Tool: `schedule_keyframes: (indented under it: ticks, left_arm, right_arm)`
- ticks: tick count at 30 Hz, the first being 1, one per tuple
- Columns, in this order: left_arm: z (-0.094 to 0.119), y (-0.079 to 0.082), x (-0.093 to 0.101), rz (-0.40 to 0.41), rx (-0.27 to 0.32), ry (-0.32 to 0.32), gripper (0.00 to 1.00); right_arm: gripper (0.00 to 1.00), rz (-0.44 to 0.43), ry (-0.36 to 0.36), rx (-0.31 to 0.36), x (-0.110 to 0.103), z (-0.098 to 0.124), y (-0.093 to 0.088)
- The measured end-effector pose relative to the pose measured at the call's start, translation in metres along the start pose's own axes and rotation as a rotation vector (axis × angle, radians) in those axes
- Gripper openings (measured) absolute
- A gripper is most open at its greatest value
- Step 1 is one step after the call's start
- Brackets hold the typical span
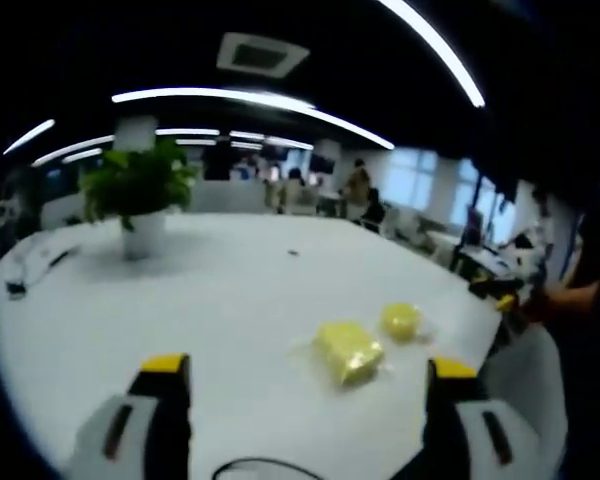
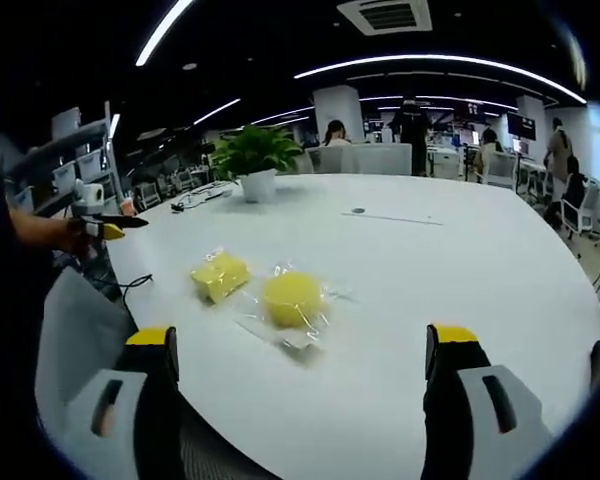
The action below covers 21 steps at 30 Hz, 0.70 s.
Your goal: Compare the silicone blocks by pressing each to a similar depth, holding the contact briefly, and releasing to observe deformation and rebound differences across the visible hardness samples.
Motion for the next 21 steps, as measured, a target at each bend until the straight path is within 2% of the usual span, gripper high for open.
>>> schedule_keyframes:
  ticks: [7,14,21]
  left_arm:
    - [-0.007,0.0,0.001,0.037,-0.016,-0.004,1.0]
    - [-0.022,0.009,0.001,0.068,-0.027,-0.042,1.0]
    - [-0.037,0.024,0.004,0.103,-0.016,-0.052,1.0]
  right_arm:
    - [0.96,-0.008,-0.002,-0.008,0.004,-0.001,0.002]
    - [0.96,-0.032,-0.015,-0.003,0.005,-0.001,0.0]
    - [0.96,-0.057,-0.036,-0.005,0.004,0.001,-0.006]
Point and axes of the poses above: the point that each gripper's makers call its tool centre point, and the gripper's own axes: z roughly backward along the fingers, x roughly to its right, y roughly out of its top, the point moved 7 cm from there along z, roughly backward along the fingers, and after that the axes turned 4 degrees about y, right-handed, at the moved point
